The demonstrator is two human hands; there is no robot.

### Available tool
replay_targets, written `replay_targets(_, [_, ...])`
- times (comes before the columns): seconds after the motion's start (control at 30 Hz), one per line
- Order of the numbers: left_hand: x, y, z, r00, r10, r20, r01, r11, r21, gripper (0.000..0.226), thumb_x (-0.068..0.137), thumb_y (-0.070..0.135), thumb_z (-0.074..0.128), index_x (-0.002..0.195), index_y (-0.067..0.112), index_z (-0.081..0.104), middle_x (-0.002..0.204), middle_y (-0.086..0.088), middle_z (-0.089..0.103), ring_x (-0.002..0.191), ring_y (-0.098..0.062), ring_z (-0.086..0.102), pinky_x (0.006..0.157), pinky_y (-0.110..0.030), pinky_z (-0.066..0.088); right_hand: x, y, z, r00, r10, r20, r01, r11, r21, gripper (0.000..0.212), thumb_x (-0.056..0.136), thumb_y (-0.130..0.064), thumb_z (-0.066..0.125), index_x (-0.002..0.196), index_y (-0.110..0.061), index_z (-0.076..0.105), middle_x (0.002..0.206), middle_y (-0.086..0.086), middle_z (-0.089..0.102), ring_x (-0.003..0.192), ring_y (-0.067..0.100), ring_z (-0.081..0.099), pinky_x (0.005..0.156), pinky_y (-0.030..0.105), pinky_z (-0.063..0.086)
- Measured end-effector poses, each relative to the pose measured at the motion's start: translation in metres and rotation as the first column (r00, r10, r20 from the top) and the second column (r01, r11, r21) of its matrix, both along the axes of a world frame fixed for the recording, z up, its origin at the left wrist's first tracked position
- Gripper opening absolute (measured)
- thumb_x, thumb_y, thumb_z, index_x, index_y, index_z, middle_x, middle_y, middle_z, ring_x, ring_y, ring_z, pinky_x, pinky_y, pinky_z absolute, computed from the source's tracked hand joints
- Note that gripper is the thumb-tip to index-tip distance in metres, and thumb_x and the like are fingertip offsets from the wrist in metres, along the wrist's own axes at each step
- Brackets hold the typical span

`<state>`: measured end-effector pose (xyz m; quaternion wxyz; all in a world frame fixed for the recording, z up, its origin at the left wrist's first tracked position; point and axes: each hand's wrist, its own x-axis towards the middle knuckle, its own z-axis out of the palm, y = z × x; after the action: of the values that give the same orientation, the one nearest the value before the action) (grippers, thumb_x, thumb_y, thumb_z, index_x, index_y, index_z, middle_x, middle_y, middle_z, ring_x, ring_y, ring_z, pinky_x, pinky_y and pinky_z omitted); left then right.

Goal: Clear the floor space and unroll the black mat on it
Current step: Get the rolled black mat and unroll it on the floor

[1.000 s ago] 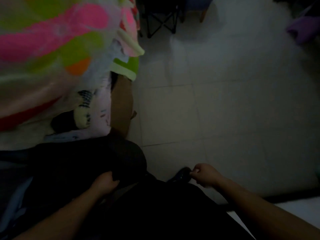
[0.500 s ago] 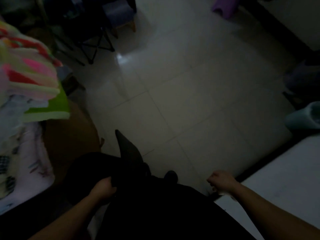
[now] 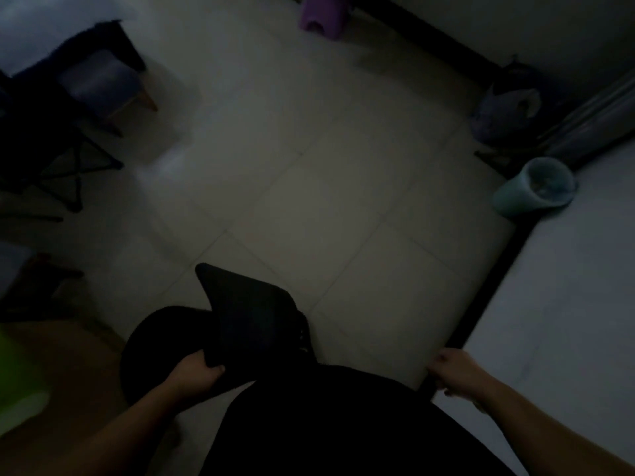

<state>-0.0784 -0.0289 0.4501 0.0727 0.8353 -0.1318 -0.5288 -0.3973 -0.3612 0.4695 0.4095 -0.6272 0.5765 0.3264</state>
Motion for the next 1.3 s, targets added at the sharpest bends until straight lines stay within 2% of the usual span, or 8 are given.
replay_targets(0.07, [0.026,-0.027,0.004,0.999,-0.039,-0.014,0.039,0.999,-0.006,0.030,0.094,0.020,0.053,0.122,0.010,0.054,0.137,-0.019,0.053,0.125,-0.032,0.051,0.099,-0.030,0.041,0.013,-0.011,0.007,0.998,-0.062,0.003,0.062,0.998,-0.025,0.017,0.088,-0.018,0.057,0.072,-0.013,0.061,0.072,0.008,0.063,0.065,0.024,0.059,0.068,0.035,0.053])
replay_targets(0.2, [0.073,-0.083,0.008,0.998,-0.059,-0.033,0.059,0.998,0.003,0.046,0.095,0.022,0.051,0.137,0.004,0.045,0.140,-0.018,0.050,0.126,-0.034,0.049,0.104,-0.033,0.040,0.028,-0.039,0.010,0.981,-0.194,0.030,0.195,0.980,-0.041,0.019,0.089,-0.014,0.057,0.069,-0.015,0.057,0.069,0.007,0.061,0.059,0.020,0.058,0.058,0.027,0.050])
replay_targets(0.53, [0.116,-0.226,0.007,0.983,-0.175,0.063,0.173,0.984,0.039,0.051,0.095,0.028,0.052,0.140,0.006,0.042,0.143,-0.016,0.048,0.131,-0.032,0.047,0.105,-0.032,0.039,-0.001,-0.126,-0.020,0.990,-0.131,-0.061,0.132,0.991,0.013,0.029,0.092,-0.023,0.059,0.065,-0.012,0.058,0.062,0.005,0.058,0.059,0.019,0.056,0.055,0.023,0.040])
replay_targets(0.77, [0.128,-0.337,0.021,0.992,-0.044,0.117,0.040,0.998,0.037,0.050,0.092,0.025,0.057,0.137,0.007,0.046,0.138,-0.017,0.053,0.128,-0.035,0.049,0.102,-0.036,0.040,0.024,-0.260,-0.008,0.995,-0.100,-0.007,0.100,0.995,0.023,0.021,0.090,-0.021,0.055,0.069,-0.018,0.057,0.075,0.006,0.061,0.068,0.019,0.056,0.062,0.024,0.045])
replay_targets(0.9, [0.127,-0.409,0.033,0.996,0.011,0.086,-0.012,1.000,0.014,0.048,0.092,0.023,0.057,0.136,0.006,0.046,0.138,-0.019,0.053,0.128,-0.034,0.049,0.102,-0.036,0.039,0.051,-0.352,-0.001,0.999,-0.027,0.030,0.027,1.000,-0.013,0.036,0.087,-0.015,0.055,0.051,-0.013,0.050,0.058,0.002,0.053,0.062,0.020,0.053,0.051,0.025,0.037])
replay_targets(1.03, [0.128,-0.467,0.043,0.988,0.155,0.008,-0.154,0.987,-0.049,0.048,0.092,0.016,0.057,0.137,0.004,0.044,0.136,-0.020,0.052,0.127,-0.036,0.049,0.108,-0.042,0.039,0.089,-0.435,0.002,0.998,-0.054,0.040,0.057,0.996,-0.069,0.019,0.088,-0.019,0.056,0.069,-0.016,0.057,0.067,0.003,0.062,0.055,0.015,0.060,0.057,0.025,0.052])
replay_targets(1.2, [0.139,-0.520,0.032,0.919,0.394,-0.021,-0.394,0.910,-0.131,0.037,0.093,0.008,0.055,0.128,-0.001,0.052,0.119,-0.023,0.061,0.106,-0.036,0.060,0.091,-0.043,0.047,0.162,-0.507,-0.005,0.986,-0.023,0.167,0.033,0.998,-0.057,0.026,0.079,-0.013,0.056,0.053,-0.015,0.051,0.048,0.000,0.052,0.044,0.017,0.055,0.048,0.023,0.038])
replay_targets(1.3, [0.167,-0.552,0.014,0.906,0.422,-0.020,-0.421,0.898,-0.125,0.036,0.092,0.007,0.055,0.127,-0.004,0.052,0.123,-0.025,0.060,0.113,-0.039,0.057,0.094,-0.043,0.044,0.200,-0.538,-0.015,0.982,0.012,0.188,-0.006,0.999,-0.037,0.025,0.080,-0.014,0.055,0.055,-0.015,0.053,0.050,0.004,0.056,0.049,0.020,0.055,0.047,0.023,0.039])
